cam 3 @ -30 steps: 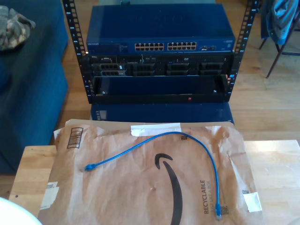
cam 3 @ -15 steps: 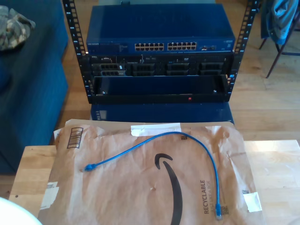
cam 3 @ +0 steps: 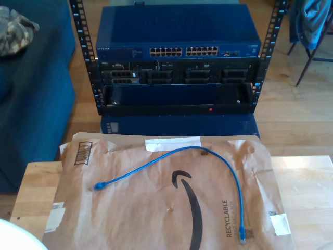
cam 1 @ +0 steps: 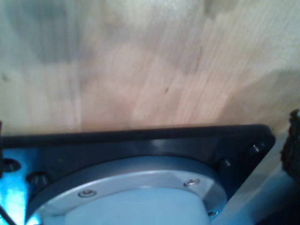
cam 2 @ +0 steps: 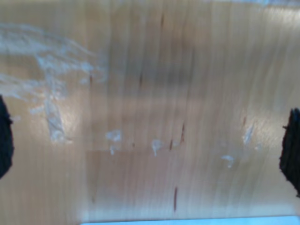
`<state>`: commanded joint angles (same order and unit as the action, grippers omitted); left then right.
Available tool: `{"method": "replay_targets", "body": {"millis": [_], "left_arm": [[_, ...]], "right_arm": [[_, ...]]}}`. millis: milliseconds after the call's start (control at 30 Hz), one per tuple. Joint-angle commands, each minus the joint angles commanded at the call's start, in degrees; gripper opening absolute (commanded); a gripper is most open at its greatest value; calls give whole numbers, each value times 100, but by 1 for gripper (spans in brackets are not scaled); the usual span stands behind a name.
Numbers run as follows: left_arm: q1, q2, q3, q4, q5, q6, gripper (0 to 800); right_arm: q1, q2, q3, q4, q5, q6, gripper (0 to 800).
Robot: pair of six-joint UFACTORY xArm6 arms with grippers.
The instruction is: Grab the cable and plug it in
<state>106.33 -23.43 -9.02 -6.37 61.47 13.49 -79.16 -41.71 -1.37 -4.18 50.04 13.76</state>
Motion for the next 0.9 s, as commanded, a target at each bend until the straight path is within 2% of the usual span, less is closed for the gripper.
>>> {"method": "replay_targets", "body": {"millis": [133, 233, 367, 433, 700, 833, 900], "left_arm": [[0, -571, -88, 18, 158, 0, 800], [0, -826, -387, 26, 642, 0, 800], [-26, -826, -1116, 18, 1556, -211, 800], [-202, -835, -1380, 9, 1837, -554, 800], [-2092, -756, -2207, 9, 1943, -2585, 800], [-2919, -765, -2356, 9, 1960, -3490, 800], [-3323, -756, -2409, 9, 1960, -3868, 800]], "right_arm": [[0, -237, -246, 18, 369, 26, 794], [-9, -229, -712, 26, 1169, 62, 793], [26, -255, -1125, 70, 1653, 501, 793], [149, -237, -1319, 79, 1688, 888, 792], [1231, -149, -2004, 88, 1662, 2444, 790], [2057, 325, -2576, 88, 1749, 3411, 787], [2576, 686, -3051, 70, 1908, 3912, 791]]}}
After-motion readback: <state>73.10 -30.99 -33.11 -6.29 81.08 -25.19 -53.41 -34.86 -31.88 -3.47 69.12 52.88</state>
